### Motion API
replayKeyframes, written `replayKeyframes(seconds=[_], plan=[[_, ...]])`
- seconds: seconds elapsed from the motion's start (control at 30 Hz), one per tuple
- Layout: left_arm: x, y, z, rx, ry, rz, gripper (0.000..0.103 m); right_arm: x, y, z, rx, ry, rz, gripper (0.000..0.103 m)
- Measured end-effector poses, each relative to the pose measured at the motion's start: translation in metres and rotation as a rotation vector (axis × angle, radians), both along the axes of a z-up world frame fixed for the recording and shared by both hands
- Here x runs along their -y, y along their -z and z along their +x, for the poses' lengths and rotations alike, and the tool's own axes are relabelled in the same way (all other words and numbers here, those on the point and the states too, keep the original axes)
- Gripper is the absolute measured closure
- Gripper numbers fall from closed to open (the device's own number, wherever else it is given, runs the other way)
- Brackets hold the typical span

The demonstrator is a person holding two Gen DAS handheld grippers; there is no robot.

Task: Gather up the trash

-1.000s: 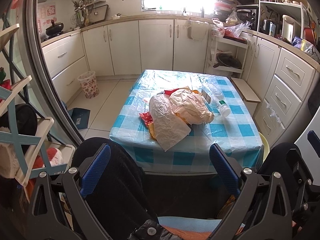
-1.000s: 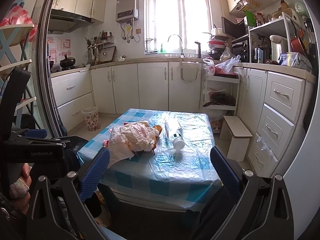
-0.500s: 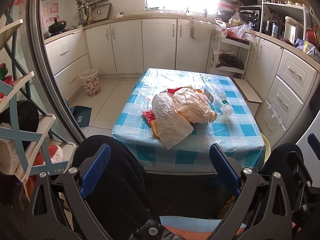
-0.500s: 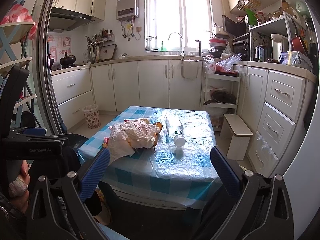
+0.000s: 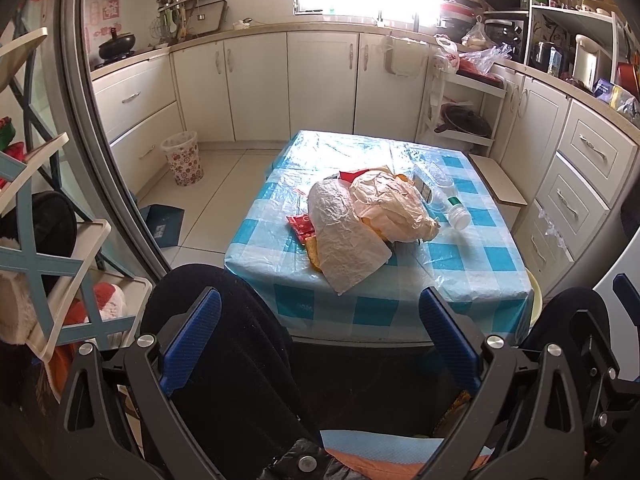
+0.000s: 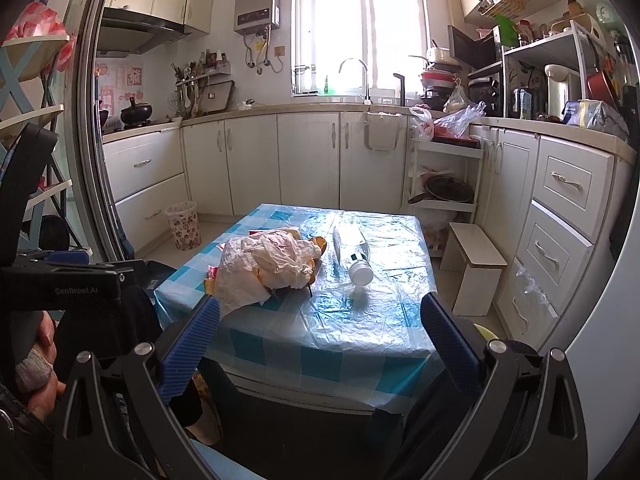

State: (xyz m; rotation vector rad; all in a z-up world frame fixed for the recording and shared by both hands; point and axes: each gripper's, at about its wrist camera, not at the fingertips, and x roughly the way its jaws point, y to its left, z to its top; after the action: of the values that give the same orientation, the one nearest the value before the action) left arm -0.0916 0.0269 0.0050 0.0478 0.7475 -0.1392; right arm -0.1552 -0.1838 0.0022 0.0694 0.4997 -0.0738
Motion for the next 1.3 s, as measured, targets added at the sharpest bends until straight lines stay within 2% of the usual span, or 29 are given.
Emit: replayKeyframes(seconds=[0.27, 0.53, 0.77, 1.0, 1.3], plan=[[0.000, 0.005, 0.005, -0.012, -0.004, 0.000, 0.008, -0.003, 0.002, 0.004, -0.020, -0.003, -0.009, 0.007], [0.012, 0.021, 0.027, -0.056, -0.008, 0.044, 0.008, 0.008, 0.013, 0.027, -0.045, -0.006, -0.005, 0.007], [0.027, 0.038, 0.059, -0.102, 0.007, 0.085, 0.008, 0.023, 0.019, 0.071, -0.040, -0.012, 0.034, 0.007], [0.025, 0.053, 0.099, -0.144, -0.019, 0.063, 0.008, 0.034, 0.029, 0.127, -0.082, -0.049, 0.017, 0.007], [0.019, 0.071, 0.156, -0.218, -0.043, -0.015, 0.008, 0.066, 0.069, 0.228, -0.253, -0.047, 0.058, 0.007]])
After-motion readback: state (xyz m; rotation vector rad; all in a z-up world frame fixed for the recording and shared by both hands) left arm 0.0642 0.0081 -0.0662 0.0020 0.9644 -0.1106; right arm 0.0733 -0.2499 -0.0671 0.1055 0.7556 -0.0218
